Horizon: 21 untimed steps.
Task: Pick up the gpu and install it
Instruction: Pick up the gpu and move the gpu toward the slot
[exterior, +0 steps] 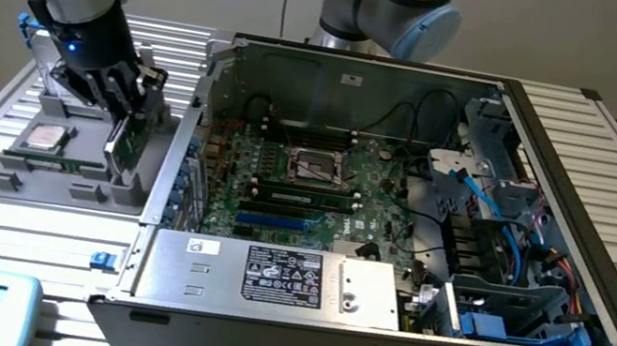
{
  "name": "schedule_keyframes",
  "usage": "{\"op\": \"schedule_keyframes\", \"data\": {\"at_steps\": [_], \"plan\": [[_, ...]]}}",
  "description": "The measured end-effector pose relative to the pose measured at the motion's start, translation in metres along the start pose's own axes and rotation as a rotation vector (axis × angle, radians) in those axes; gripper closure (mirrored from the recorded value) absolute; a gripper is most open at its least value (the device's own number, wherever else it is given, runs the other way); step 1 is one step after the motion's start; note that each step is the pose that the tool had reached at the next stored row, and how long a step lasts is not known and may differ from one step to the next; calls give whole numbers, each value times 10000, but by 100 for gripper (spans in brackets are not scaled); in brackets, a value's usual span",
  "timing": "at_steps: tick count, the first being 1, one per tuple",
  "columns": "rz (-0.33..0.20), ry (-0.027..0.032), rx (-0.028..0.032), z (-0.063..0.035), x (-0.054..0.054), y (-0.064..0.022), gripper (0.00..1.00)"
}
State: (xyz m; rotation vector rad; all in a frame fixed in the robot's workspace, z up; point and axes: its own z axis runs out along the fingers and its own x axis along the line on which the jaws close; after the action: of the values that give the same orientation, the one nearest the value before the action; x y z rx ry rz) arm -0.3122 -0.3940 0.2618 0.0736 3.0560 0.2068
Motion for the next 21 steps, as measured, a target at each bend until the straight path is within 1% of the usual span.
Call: {"op": "schedule_keyframes", "data": {"at_steps": [1,5,10,16,18,21], "plan": [[-1,2,0,-43,-1,5,72],[-3,2,-6,-159,1,21,72],[-8,3,-6,-383,-14,45,72],[-8,4,-5,-658,-37,52,72],[-6,13,-4,-750,-49,47,72],[-2,55,-2,-887,-96,33,72]]}}
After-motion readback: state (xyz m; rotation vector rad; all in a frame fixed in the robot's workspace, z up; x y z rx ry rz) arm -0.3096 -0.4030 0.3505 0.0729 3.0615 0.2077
